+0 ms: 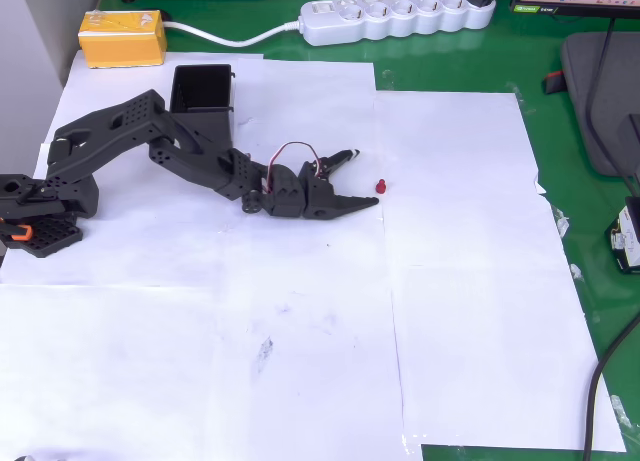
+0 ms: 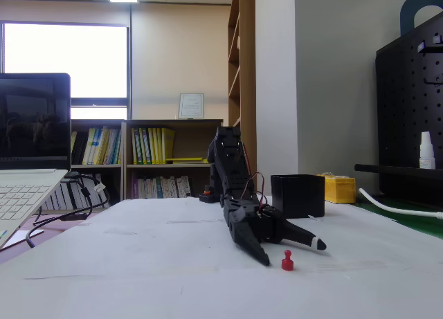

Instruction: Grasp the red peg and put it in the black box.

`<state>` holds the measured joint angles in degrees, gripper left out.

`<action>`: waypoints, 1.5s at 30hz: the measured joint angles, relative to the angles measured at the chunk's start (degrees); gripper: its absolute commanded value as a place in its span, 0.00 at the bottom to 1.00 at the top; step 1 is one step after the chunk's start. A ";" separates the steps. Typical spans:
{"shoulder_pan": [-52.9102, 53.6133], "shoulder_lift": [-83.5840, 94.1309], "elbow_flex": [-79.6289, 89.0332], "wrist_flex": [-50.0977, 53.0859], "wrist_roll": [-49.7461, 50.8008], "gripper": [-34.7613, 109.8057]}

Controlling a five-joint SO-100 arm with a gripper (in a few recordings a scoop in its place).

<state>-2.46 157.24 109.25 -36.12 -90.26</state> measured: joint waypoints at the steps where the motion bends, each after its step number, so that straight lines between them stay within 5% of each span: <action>1: 0.00 0.00 0.35 0.70 0.00 0.53; 14: 0.09 2.46 9.32 9.67 0.26 0.54; 45: -0.79 2.99 6.94 5.80 0.44 0.54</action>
<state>-3.25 160.22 116.19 -30.32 -89.82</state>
